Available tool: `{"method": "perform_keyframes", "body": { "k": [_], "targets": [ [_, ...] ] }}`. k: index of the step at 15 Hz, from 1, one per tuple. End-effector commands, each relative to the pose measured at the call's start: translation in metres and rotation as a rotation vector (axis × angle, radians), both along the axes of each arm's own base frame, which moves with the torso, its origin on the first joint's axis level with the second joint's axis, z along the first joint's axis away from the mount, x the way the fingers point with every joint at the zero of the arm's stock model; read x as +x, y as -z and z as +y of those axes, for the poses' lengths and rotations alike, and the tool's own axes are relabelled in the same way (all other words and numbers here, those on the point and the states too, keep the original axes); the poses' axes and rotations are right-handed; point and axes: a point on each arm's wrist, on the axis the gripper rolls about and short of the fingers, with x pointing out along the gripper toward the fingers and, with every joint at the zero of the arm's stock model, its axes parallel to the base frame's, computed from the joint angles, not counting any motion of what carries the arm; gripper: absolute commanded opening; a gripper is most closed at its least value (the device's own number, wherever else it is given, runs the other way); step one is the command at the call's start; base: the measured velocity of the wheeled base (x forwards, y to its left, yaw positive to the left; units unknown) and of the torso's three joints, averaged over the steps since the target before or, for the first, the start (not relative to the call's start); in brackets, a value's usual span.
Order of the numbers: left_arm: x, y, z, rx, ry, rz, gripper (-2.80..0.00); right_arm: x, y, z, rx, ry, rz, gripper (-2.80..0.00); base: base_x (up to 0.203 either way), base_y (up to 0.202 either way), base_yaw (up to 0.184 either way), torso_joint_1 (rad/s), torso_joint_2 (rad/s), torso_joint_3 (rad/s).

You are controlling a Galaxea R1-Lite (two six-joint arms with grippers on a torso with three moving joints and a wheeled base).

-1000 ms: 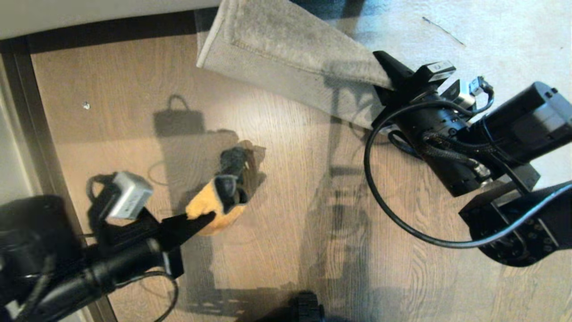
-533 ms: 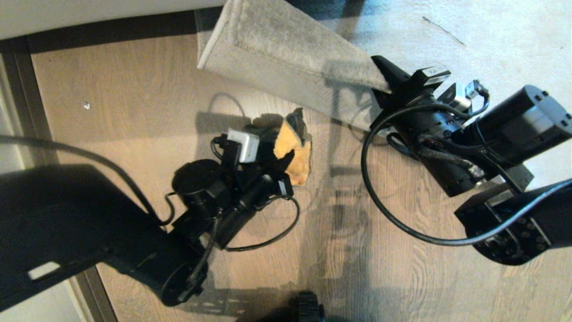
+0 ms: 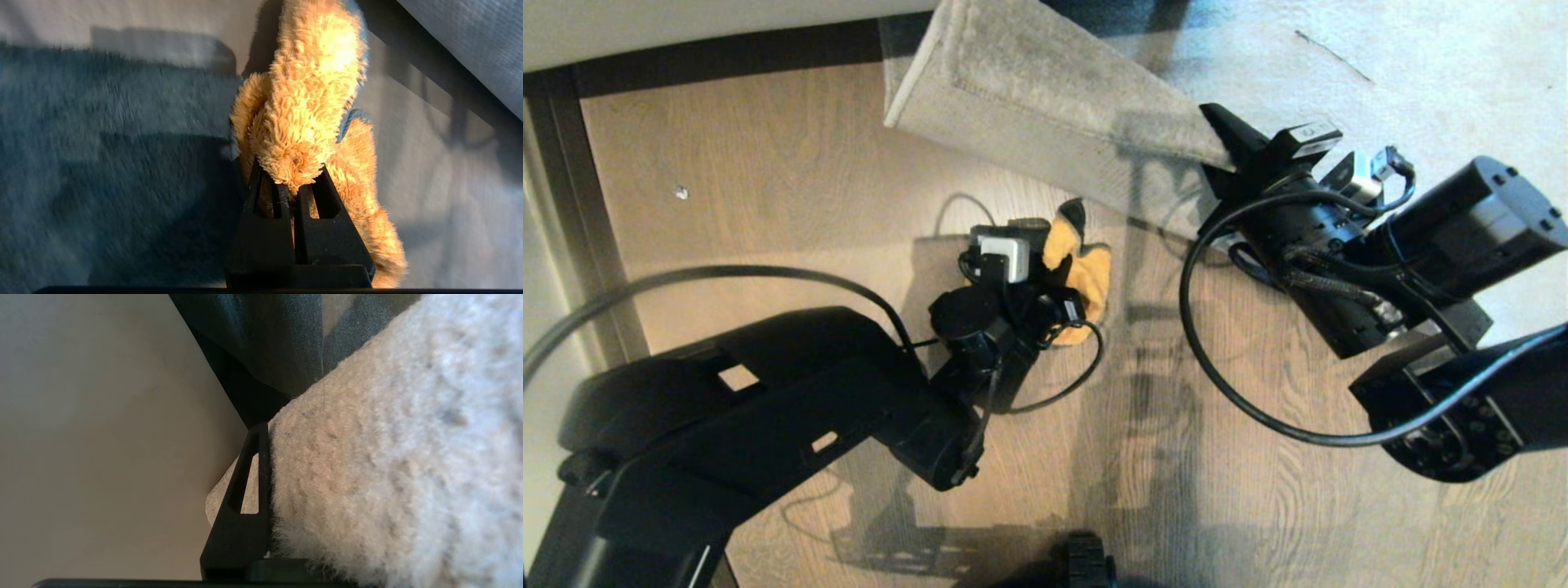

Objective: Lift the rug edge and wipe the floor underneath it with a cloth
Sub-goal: Wipe the floor under the carpet with a rag

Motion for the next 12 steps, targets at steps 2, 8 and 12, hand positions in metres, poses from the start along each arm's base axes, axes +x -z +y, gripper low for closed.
{"method": "perform_keyframes", "body": {
  "k": [2,8,12],
  "targets": [
    [0.026,-0.001,0.032,-0.029,-0.099,-0.042,-2.80,-0.003,-0.004,-0.002,0.031,-0.004,-0.038,-2.80,0.000,0.000,0.000,0.000,0.00,0.000],
    [0.068,-0.036,0.132,-0.067,-0.339,-0.144,-2.80,-0.007,-0.009,-0.004,0.038,-0.005,-0.048,-2.80,0.000,0.000,0.000,0.000,0.00,0.000],
    [0.074,-0.042,0.176,-0.053,-0.413,-0.160,-2.80,-0.008,-0.009,-0.005,0.039,-0.007,-0.050,-2.80,0.000,0.000,0.000,0.000,0.00,0.000]
  ]
}}
